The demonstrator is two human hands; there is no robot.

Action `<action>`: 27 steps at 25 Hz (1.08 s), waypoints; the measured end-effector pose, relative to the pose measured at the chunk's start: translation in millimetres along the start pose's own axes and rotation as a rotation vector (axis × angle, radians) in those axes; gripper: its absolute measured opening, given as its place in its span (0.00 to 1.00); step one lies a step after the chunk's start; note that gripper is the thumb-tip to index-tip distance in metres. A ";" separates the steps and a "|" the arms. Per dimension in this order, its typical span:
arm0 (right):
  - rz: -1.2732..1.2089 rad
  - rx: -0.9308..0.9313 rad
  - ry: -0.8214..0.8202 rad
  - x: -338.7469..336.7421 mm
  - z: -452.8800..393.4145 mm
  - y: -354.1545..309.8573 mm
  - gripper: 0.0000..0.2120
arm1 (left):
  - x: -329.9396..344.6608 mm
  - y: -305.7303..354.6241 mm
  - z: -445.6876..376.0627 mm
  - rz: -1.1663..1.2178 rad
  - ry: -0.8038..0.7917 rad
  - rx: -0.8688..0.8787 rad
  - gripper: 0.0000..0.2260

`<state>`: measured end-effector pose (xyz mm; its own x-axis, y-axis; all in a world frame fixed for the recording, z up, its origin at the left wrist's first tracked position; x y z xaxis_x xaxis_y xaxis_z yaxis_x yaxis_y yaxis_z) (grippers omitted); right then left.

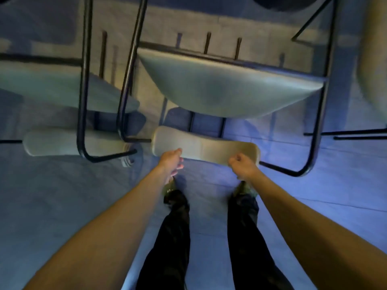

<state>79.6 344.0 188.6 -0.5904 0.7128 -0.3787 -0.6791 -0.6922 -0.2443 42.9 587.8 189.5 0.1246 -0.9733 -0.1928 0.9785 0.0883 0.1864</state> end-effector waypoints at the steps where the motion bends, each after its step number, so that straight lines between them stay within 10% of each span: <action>1: -0.021 0.021 -0.034 18.4 -18.9 8.1 0.10 | -0.3 -7.8 -24.0 0.017 0.015 -0.003 0.11; 15: -0.886 0.490 -0.201 188.3 -211.7 152.1 0.10 | 48.5 -123.8 -255.4 0.407 0.036 -0.214 0.31; 27: -1.403 0.446 -0.238 233.5 -278.0 146.9 0.16 | 91.9 -126.4 -340.3 0.717 -0.117 -0.103 0.27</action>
<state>-36.7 377.3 -183.9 0.6151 0.7834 0.0896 -0.7877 0.6155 0.0263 -13.4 559.3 -179.6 0.7276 -0.6843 0.0482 0.6741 0.7262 0.1354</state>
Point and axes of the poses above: each hand's wrist, its own z-axis away from the middle knuckle, its own x-axis out of the palm, y = z × x, the point moved 10 cm from there along -z, towards the middle knuckle, and after that the axes turned 5 degrees about z, right-handed, at the moved point
